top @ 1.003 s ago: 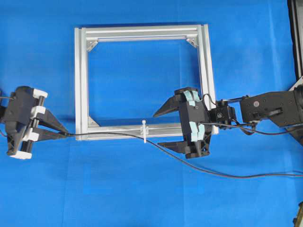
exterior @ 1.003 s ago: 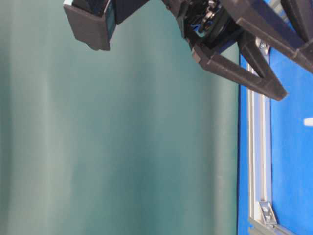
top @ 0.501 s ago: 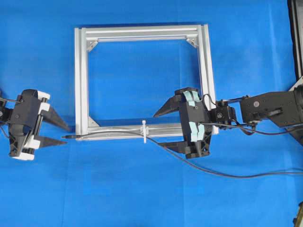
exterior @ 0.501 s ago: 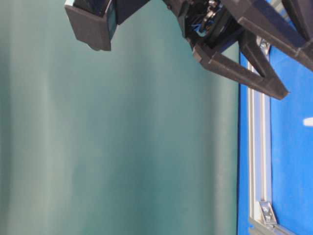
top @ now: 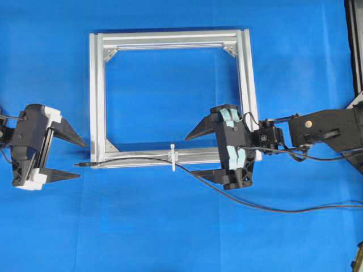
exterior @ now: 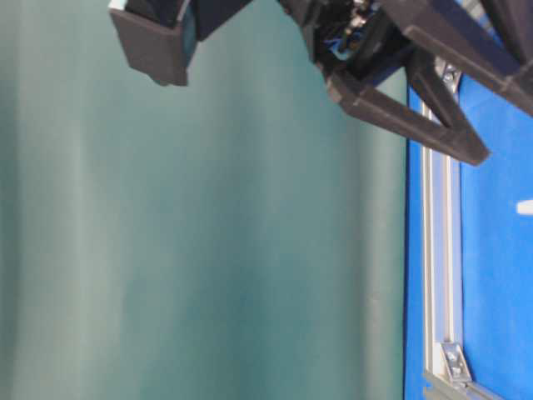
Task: Insert the wire through the string loop located in the center.
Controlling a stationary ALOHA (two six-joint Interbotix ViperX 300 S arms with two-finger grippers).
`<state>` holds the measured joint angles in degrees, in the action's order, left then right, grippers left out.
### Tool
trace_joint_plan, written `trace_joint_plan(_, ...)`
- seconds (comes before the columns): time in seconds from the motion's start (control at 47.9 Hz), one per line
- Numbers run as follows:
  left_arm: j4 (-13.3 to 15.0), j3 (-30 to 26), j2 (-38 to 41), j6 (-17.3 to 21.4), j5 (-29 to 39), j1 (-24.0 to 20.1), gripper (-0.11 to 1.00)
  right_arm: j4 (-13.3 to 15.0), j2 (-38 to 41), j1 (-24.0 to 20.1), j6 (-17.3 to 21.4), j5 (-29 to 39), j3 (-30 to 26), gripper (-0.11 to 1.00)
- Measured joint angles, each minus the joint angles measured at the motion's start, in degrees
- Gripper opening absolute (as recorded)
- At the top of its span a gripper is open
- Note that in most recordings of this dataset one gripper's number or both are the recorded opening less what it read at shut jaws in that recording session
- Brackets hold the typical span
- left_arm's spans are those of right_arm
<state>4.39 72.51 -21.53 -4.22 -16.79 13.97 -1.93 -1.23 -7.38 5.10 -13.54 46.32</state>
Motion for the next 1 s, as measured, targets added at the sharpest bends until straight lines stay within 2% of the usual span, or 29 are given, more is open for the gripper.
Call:
trace_joint_plan(0.522,0.0,-3.3,-3.3,0.2,3.3,-0.9,0.85,0.1,-8.4,0.1,-0.1,5.6,0.0,0.86)
trace_joint_plan(1.003,0.0,-3.4,-3.3,0.3,3.5,-1.0,0.85,0.1,-8.7,0.1,-0.1,5.9,0.0,0.86)
